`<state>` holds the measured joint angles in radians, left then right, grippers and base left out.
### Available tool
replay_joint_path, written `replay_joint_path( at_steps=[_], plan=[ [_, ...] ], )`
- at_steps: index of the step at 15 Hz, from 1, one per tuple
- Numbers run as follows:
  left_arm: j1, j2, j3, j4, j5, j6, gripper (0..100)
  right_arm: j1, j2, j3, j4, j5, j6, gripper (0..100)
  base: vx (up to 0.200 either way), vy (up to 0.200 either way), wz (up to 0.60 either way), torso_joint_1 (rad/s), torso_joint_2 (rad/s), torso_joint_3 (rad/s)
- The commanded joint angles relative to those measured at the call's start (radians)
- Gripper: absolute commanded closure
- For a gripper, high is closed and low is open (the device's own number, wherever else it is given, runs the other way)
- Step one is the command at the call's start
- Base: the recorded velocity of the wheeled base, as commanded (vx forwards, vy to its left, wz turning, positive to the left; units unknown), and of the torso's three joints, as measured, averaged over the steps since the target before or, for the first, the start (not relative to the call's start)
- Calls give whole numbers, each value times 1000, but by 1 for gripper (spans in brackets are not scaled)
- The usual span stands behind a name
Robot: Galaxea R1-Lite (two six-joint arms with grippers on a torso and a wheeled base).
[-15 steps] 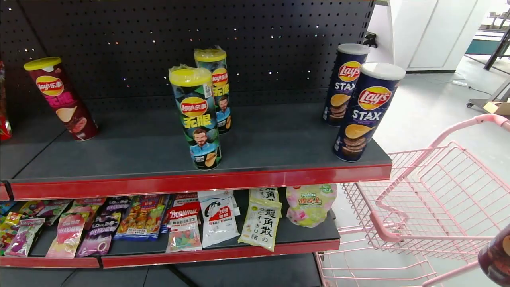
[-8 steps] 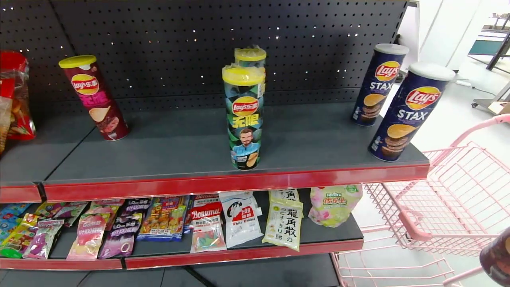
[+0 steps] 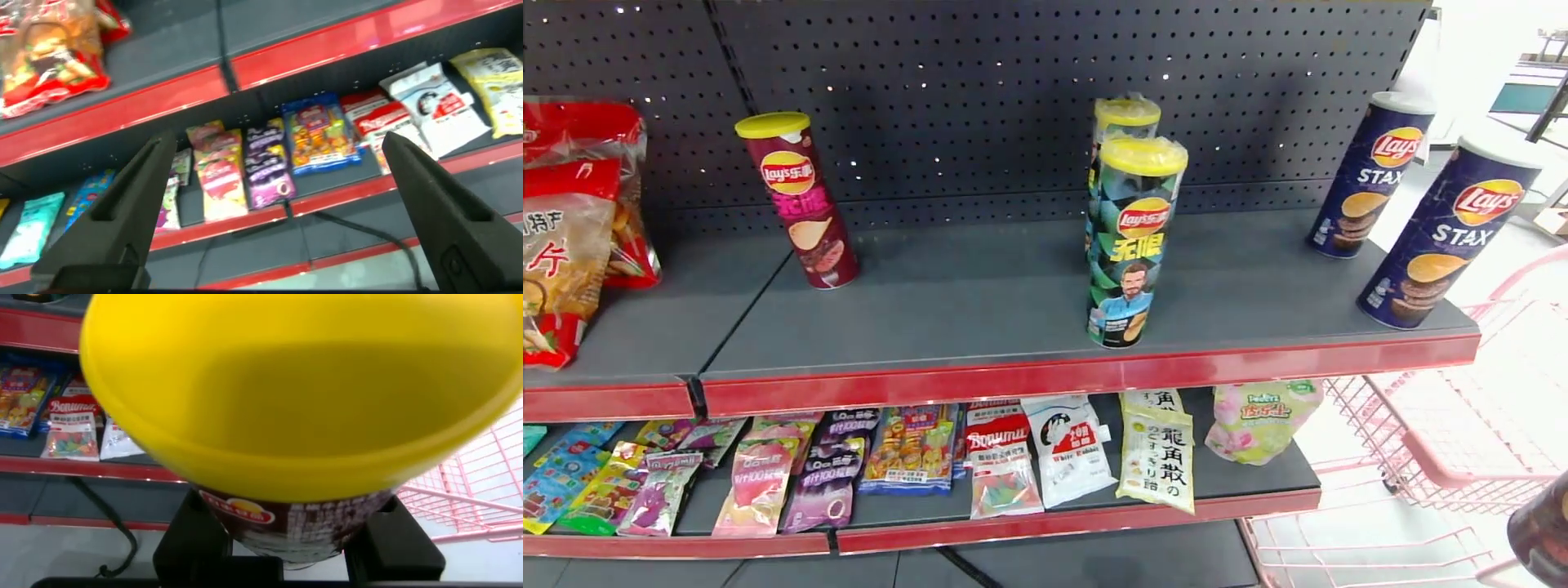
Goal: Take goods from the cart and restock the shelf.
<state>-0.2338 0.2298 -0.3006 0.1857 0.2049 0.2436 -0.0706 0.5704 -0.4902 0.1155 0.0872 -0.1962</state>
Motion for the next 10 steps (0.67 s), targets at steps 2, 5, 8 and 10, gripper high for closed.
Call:
replay_joint_path(
  at_steps=[2, 5, 8, 10],
  plan=[
    [1, -7, 2, 0, 1, 0, 0, 0, -11, 5, 0, 2, 0, 100, 0, 200, 0, 2, 2, 0],
    [1, -6, 3, 0, 1, 0, 0, 2, -12, 4, -2, 6, 0, 100, 0, 200, 0, 4, 2, 4],
    [1, -6, 6, 0, 1, 0, 0, 14, -35, 1, 1, 80, 3, 100, 0, 200, 0, 6, 5, 1],
    [-1, -4, 8, 0, 1, 0, 0, 18, -49, 7, 6, 126, 1, 100, 0, 200, 0, 0, 5, 2]
  ],
)
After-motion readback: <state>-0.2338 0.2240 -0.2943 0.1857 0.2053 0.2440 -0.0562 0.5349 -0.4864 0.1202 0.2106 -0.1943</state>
